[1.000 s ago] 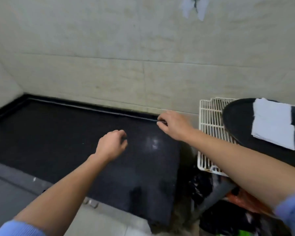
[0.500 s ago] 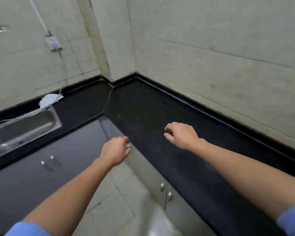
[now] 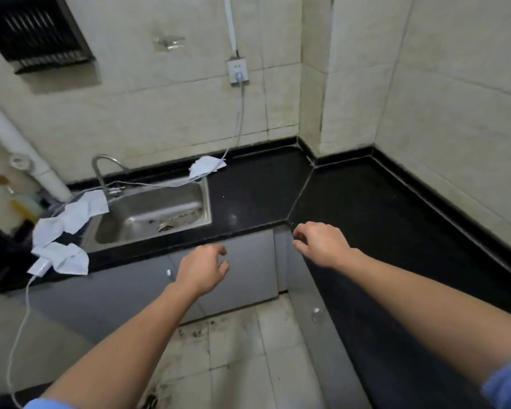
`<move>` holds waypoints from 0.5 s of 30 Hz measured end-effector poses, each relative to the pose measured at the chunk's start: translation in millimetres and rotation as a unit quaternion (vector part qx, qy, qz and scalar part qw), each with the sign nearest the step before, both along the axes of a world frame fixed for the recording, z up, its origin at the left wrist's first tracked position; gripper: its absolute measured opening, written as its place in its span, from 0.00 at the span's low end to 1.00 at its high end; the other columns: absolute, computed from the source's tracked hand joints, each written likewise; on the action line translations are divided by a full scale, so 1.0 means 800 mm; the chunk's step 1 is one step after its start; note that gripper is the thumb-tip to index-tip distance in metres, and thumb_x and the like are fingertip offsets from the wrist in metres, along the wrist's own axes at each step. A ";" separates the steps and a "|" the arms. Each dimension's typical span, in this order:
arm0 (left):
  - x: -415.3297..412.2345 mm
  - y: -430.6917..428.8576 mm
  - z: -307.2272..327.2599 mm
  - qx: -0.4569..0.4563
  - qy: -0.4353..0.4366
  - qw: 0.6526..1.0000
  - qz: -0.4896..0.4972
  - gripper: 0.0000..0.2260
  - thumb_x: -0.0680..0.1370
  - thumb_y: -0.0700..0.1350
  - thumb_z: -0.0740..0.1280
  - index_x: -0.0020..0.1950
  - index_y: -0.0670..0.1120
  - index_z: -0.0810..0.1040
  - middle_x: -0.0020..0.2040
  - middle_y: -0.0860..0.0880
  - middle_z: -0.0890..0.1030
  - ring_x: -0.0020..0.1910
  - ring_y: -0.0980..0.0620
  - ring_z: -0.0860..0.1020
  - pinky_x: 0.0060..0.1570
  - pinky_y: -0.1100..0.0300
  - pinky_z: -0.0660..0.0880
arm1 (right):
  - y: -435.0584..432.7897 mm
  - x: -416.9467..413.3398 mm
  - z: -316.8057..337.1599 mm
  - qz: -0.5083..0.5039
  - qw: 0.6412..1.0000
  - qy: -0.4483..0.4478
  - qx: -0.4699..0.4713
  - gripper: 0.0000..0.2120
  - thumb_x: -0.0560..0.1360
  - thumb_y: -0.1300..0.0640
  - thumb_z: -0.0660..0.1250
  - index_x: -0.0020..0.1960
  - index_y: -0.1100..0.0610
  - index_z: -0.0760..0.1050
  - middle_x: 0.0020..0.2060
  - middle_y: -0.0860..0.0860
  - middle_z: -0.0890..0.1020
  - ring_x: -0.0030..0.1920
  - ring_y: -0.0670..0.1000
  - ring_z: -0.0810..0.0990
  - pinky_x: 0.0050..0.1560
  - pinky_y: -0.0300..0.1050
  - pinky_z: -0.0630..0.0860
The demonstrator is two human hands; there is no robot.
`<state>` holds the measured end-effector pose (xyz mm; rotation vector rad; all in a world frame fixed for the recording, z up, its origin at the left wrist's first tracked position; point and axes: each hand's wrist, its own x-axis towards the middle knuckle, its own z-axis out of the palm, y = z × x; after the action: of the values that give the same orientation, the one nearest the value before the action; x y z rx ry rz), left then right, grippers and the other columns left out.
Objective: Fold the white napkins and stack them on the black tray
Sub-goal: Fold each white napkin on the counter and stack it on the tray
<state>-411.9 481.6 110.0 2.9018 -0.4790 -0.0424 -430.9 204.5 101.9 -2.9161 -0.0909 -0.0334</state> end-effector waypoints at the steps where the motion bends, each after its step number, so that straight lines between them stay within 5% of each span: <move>1: 0.014 0.011 -0.002 0.001 0.007 1.000 0.015 0.15 0.76 0.51 0.63 0.62 0.51 0.75 0.54 0.48 0.81 0.56 0.46 0.77 0.50 0.53 0.75 | 0.013 0.024 -0.002 0.019 1.000 0.004 0.001 0.15 0.78 0.45 0.59 0.62 0.49 0.73 0.57 0.49 0.78 0.54 0.54 0.79 0.51 0.50 0.75; 7: 0.117 0.074 -0.029 0.003 0.027 0.997 0.068 0.14 0.76 0.51 0.64 0.60 0.51 0.76 0.54 0.49 0.80 0.54 0.46 0.77 0.50 0.53 0.75 | 0.084 0.167 -0.020 0.094 0.995 0.031 -0.003 0.15 0.78 0.45 0.60 0.61 0.49 0.73 0.56 0.49 0.79 0.54 0.54 0.79 0.50 0.50 0.76; 15: 0.315 0.130 -0.046 -0.002 0.042 0.997 0.060 0.13 0.76 0.51 0.63 0.59 0.50 0.76 0.51 0.48 0.82 0.52 0.46 0.78 0.49 0.54 0.76 | 0.138 0.345 -0.036 0.062 0.996 0.068 -0.011 0.15 0.78 0.44 0.60 0.61 0.48 0.73 0.56 0.48 0.78 0.55 0.54 0.78 0.52 0.50 0.74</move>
<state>-159.9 585.5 73.0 2.9053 -0.2908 -0.1455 -154.8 315.2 72.9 -2.9173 -0.2501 0.1876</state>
